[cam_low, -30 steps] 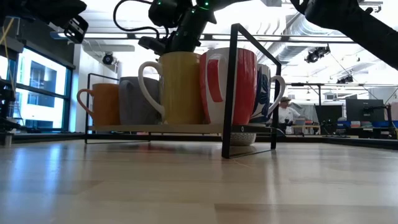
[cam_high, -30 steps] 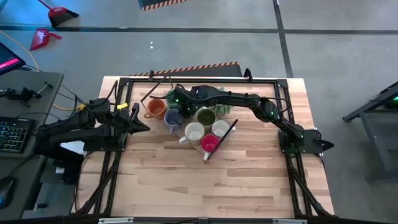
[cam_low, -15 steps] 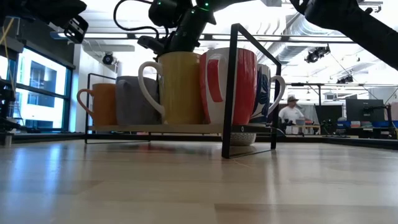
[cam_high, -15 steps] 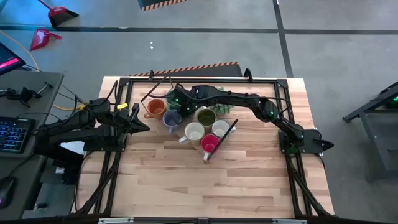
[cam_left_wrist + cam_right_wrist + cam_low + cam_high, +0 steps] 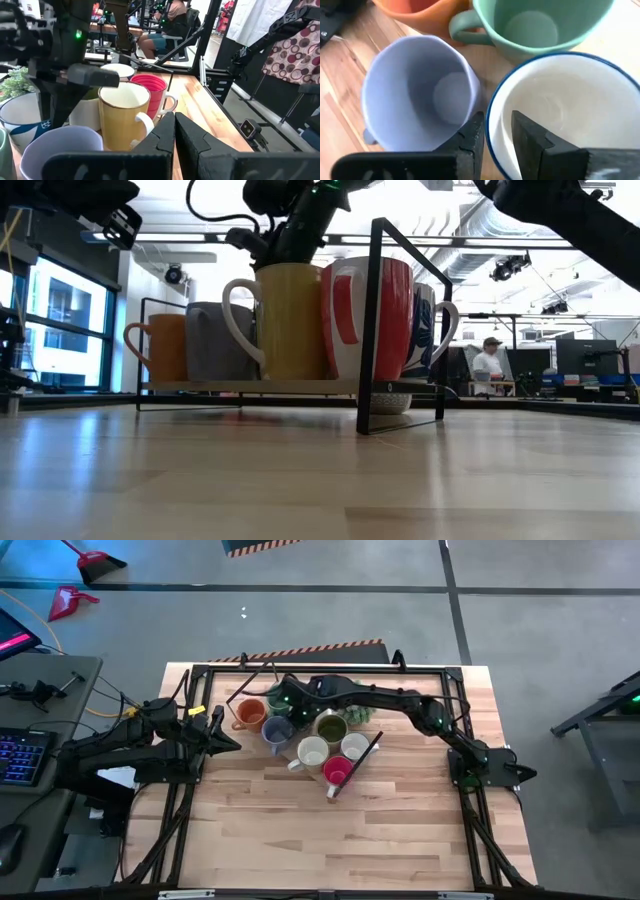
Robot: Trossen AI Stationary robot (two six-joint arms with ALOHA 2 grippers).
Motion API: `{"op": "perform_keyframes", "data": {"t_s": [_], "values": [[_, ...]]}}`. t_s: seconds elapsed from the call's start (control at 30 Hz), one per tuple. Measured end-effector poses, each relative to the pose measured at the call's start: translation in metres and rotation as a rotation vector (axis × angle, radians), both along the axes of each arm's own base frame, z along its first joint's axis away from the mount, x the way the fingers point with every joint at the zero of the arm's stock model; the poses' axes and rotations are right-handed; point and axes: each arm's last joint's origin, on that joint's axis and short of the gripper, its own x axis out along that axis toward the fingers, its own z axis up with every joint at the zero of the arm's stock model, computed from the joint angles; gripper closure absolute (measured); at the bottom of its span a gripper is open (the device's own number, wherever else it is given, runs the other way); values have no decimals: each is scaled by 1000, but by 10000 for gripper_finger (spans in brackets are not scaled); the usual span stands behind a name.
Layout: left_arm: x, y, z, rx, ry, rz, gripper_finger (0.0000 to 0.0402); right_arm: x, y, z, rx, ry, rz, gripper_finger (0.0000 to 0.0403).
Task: Place coffee mugs
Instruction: Put the blue patterned mug on the shelf, then adjust the yellow mug on the shelf
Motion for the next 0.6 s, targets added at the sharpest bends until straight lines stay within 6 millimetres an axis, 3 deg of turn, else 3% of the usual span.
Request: {"op": "perform_keyframes", "data": {"t_s": [0.43, 0.6], "values": [[0, 0, 0, 6, -1, -1, 401, -4, -2, 18, -1, -58, 1, 326], [0, 0, 0, 6, -2, -1, 401, -11, -2, 37, -11, -103, 1, 326]]}}
